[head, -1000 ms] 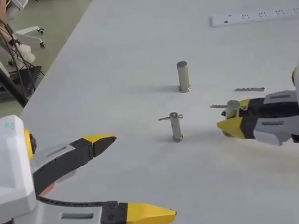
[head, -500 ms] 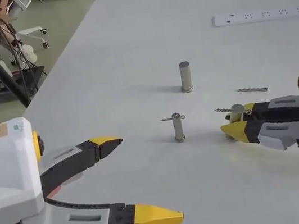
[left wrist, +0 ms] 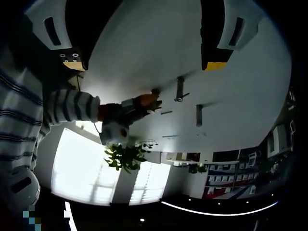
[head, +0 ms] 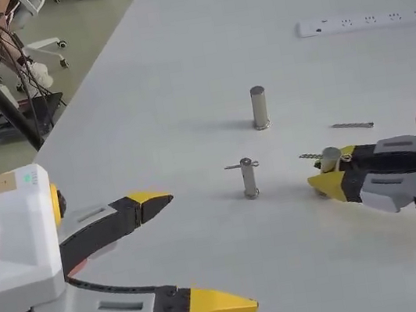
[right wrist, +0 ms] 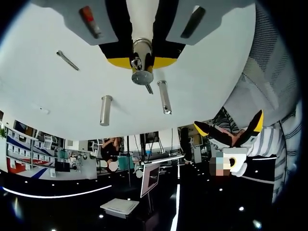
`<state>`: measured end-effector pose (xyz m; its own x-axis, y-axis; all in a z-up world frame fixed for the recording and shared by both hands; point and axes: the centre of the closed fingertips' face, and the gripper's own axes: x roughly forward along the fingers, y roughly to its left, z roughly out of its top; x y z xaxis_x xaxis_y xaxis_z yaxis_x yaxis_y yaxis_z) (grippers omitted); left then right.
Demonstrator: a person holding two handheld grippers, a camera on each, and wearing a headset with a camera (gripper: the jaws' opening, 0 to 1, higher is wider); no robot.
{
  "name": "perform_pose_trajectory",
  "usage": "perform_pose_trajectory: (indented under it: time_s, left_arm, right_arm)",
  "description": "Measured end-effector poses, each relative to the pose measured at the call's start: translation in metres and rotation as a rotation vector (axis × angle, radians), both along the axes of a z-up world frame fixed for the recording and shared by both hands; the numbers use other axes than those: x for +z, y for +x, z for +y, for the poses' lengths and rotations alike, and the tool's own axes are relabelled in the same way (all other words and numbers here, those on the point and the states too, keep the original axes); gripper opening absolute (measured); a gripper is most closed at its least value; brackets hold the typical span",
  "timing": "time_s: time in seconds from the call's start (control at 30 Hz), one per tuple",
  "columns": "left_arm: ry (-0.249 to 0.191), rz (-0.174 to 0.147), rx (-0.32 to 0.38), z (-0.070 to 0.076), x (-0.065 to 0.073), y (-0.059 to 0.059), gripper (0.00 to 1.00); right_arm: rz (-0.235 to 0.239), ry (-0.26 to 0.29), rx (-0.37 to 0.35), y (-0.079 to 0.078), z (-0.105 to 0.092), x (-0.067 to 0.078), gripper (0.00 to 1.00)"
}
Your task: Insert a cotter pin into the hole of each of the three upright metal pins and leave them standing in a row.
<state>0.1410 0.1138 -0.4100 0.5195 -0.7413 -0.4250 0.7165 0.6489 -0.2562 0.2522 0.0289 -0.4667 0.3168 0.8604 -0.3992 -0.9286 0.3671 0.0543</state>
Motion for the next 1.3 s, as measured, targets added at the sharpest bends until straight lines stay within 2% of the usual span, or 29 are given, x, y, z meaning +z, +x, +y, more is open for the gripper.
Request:
perform_pose_trajectory:
  time_s: [0.1, 0.2, 0.3, 0.43, 0.57, 0.67, 0.83, 0.97, 1.0, 1.07, 1.17, 1.23, 1.3]
  left_arm:
    - [0.004, 0.001, 0.0, 0.0, -0.001, 0.0, 0.96]
    - [0.003, 0.001, -0.001, 0.0, 0.0, 0.0, 0.96]
    - [0.005, 0.003, -0.003, 0.0, 0.0, 0.0, 0.96]
    - [0.005, 0.004, 0.0, 0.001, 0.0, 0.0, 0.96]
    - [0.004, 0.003, 0.002, 0.001, 0.001, 0.001, 0.96]
    - [0.001, -0.001, 0.005, 0.001, 0.002, 0.003, 0.96]
    - [0.007, -0.004, 0.0, 0.0, 0.003, 0.005, 0.96]
    - [0.01, -0.004, -0.008, -0.002, 0.003, 0.005, 0.96]
    - [0.009, -0.005, -0.008, -0.003, 0.003, 0.005, 0.96]
    - [0.005, -0.004, -0.008, -0.003, 0.003, 0.006, 0.96]
    - [0.009, -0.007, -0.006, -0.003, 0.003, 0.008, 0.96]
    - [0.01, -0.012, -0.002, -0.003, 0.003, 0.009, 0.94]
    - [0.001, 0.0, 0.009, -0.002, 0.002, 0.012, 0.94]
  right_arm:
    - [-0.015, -0.013, 0.011, -0.001, 0.001, -0.001, 0.09]
    - [0.014, 0.003, 0.005, -0.002, 0.001, 0.0, 0.1]
    - [-0.002, -0.007, 0.0, -0.002, 0.001, -0.001, 0.12]
    - [0.002, 0.005, -0.006, -0.002, 0.001, 0.002, 0.22]
    - [-0.008, 0.002, -0.012, -0.002, -0.001, 0.007, 0.25]
    - [-0.014, 0.016, -0.023, -0.002, -0.005, 0.018, 0.28]
    - [-0.022, 0.083, -0.052, 0.0, -0.01, 0.044, 0.4]
    - [-0.008, 0.124, -0.057, -0.003, -0.014, 0.059, 0.45]
    - [0.008, 0.147, -0.058, -0.006, -0.015, 0.063, 0.48]
    - [0.01, 0.174, -0.061, -0.009, -0.017, 0.07, 0.52]
    - [0.026, 0.181, -0.073, -0.012, -0.02, 0.072, 0.54]
    - [0.03, 0.176, -0.076, -0.012, -0.026, 0.069, 0.58]
    - [0.044, 0.162, -0.087, -0.017, -0.028, 0.066, 0.63]
